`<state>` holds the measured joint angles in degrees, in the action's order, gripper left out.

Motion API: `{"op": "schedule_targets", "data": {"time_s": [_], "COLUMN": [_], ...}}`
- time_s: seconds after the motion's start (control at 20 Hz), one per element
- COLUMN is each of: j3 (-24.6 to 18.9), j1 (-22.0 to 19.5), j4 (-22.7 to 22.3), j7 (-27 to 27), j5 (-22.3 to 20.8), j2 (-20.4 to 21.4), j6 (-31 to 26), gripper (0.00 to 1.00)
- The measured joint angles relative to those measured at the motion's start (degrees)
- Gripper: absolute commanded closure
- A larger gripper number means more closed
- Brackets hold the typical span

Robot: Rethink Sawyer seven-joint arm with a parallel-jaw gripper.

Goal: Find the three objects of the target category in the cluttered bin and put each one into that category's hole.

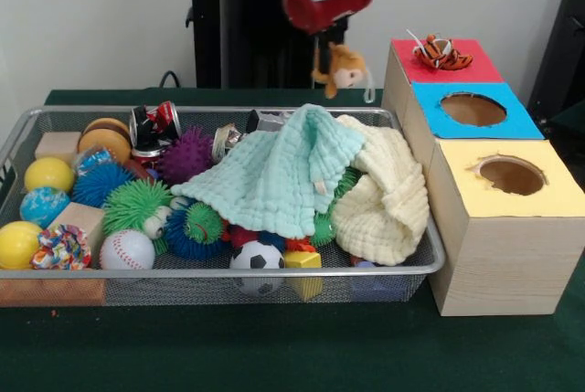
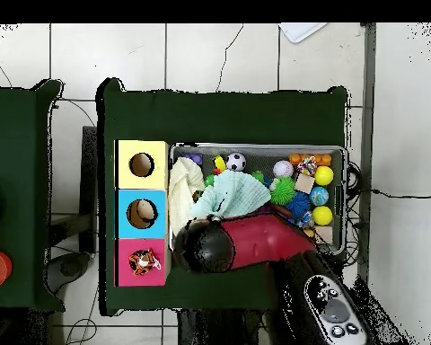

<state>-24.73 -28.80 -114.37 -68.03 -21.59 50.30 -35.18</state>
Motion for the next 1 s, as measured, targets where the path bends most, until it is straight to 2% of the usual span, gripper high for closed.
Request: {"op": "schedule_targets", "data": {"time_s": [0.1, 0.25, 0.45, 0.7, 0.85, 1.0], "j3": [0.74, 2.82, 5.40, 7.32, 8.69, 9.13], "j1": [2.21, 8.19, 13.29, 14.80, 14.78, 14.77], "j4": [-0.93, -3.90, -7.87, -11.42, -15.38, -17.18], "j7": [-1.25, -5.69, -10.90, -13.50, -14.18, -14.18], "j5": [0.93, 3.12, 4.10, 4.09, 4.71, 5.69], "j2": [0.15, 0.57, 1.12, 2.04, 4.94, 7.02], "j6": [0.71, 3.37, 5.83, 7.16, 7.23, 7.23], "gripper": [1.00, 1.00, 1.00, 1.00, 1.00, 1.00]}}
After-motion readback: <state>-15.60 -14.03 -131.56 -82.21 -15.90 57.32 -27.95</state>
